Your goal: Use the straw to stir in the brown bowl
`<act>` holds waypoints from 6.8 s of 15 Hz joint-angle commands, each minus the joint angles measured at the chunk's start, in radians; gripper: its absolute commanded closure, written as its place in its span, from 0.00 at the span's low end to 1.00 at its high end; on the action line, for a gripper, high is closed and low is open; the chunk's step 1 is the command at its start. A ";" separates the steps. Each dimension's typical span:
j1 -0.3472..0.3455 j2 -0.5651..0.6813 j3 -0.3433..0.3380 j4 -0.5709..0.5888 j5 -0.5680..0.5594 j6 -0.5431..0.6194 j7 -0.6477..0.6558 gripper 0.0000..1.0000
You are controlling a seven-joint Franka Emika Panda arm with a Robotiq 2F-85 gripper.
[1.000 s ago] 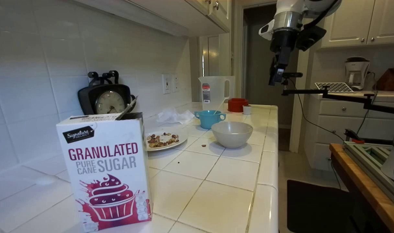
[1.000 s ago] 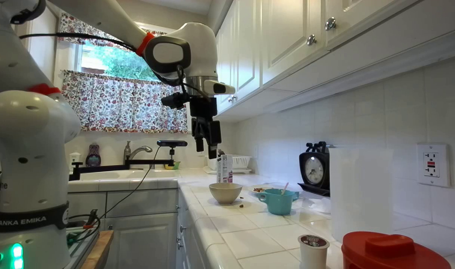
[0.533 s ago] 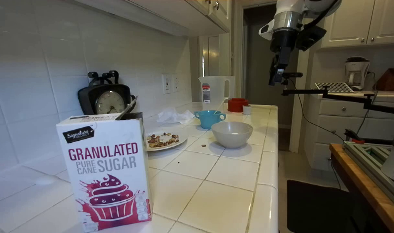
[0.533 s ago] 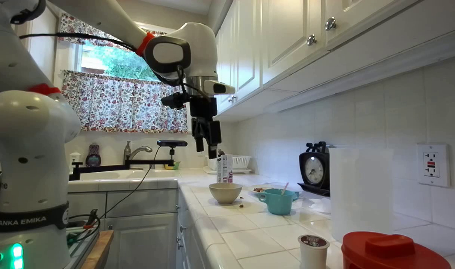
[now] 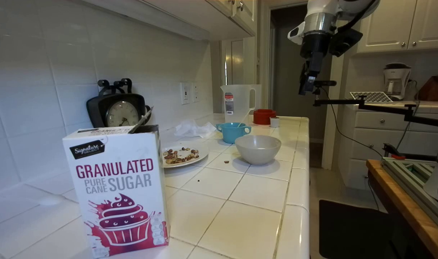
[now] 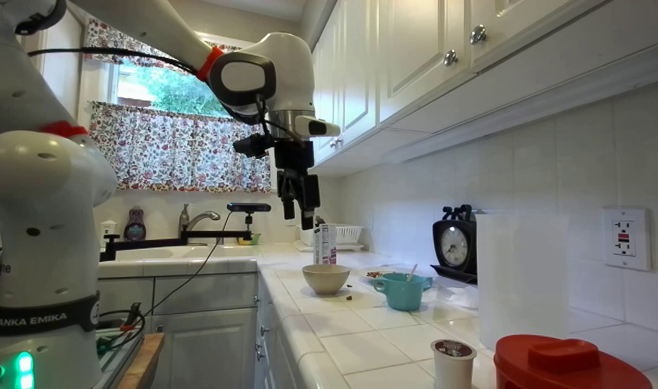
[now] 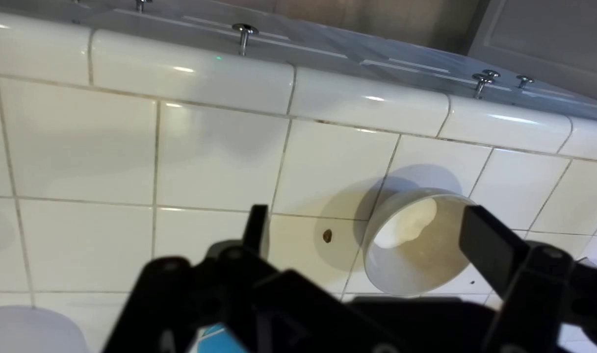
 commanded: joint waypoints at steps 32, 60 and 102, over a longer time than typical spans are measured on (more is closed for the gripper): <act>-0.014 0.010 0.015 0.005 0.011 0.000 -0.003 0.00; -0.173 0.589 -0.020 0.588 0.375 -0.335 -0.031 0.00; -0.298 0.837 0.121 0.690 0.482 -0.054 -0.138 0.00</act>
